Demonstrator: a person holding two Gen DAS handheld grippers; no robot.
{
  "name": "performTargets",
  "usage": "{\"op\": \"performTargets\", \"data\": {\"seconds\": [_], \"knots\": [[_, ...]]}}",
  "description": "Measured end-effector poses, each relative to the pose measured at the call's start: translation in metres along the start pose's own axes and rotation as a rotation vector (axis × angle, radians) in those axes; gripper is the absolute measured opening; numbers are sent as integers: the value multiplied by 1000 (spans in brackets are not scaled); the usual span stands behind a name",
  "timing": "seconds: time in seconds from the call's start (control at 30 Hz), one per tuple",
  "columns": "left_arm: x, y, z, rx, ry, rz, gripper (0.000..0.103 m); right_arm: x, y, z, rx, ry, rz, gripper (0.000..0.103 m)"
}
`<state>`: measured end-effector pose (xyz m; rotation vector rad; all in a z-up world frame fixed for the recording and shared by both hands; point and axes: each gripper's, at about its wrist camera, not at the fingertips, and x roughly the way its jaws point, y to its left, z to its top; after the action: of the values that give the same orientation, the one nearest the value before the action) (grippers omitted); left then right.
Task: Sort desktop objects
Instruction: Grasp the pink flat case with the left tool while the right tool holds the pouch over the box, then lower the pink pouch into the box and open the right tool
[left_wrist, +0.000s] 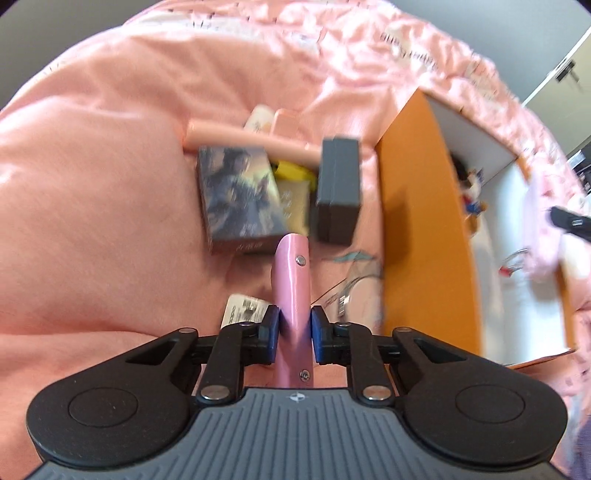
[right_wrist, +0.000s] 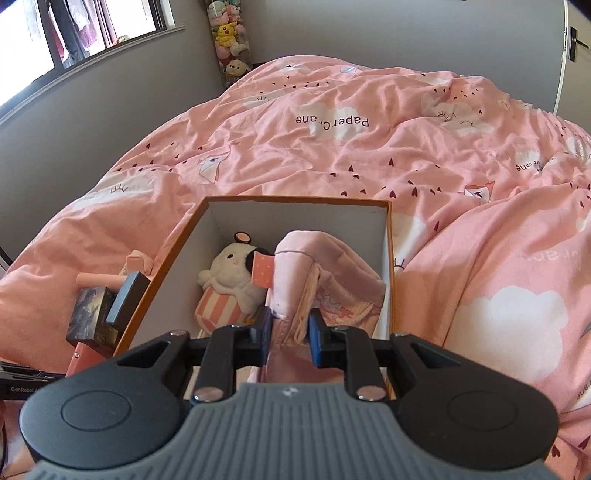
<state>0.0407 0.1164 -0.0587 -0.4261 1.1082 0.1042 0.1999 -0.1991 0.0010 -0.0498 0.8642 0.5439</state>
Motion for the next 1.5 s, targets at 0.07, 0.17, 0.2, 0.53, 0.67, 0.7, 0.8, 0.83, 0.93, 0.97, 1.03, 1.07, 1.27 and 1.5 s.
{"op": "performTargets", "data": {"seconds": [0.07,0.17,0.2,0.53,0.67,0.7,0.8,0.83,0.93,0.97,1.03,1.07,1.27,1.5], "knots": [[-9,-4,1,-4,-23,-16,20,9,-5,7,16,13,18,22],[-26,-14,12,-4,-61,-38,20,25,-10,16,10,34,16,22],[-25,-13,20,-6,-73,-50,20,31,-11,18,5,42,9,22],[-66,-54,63,88,-203,-168,20,81,-30,38,-47,104,15,24],[-63,-84,81,145,-205,-219,20,96,-40,41,-12,140,29,25],[-60,-92,85,160,-204,-227,20,99,-40,41,-28,137,14,26],[-44,-115,95,197,-189,-247,20,100,-39,41,-64,135,-3,27],[-38,-121,97,205,-182,-252,20,100,-38,42,-78,137,-12,30],[-18,-138,105,224,-150,-274,20,96,-35,42,-128,133,-51,32],[-12,-143,107,232,-144,-279,20,94,-35,42,-138,132,-56,33],[-3,-150,111,238,-134,-282,20,89,-37,41,-145,128,-56,36],[2,-154,113,243,-130,-285,20,86,-37,40,-154,125,-48,36],[22,-165,127,234,-111,-279,20,76,-17,33,-249,109,19,36],[46,-178,140,222,-80,-301,20,100,0,24,-404,97,-118,47]]}}
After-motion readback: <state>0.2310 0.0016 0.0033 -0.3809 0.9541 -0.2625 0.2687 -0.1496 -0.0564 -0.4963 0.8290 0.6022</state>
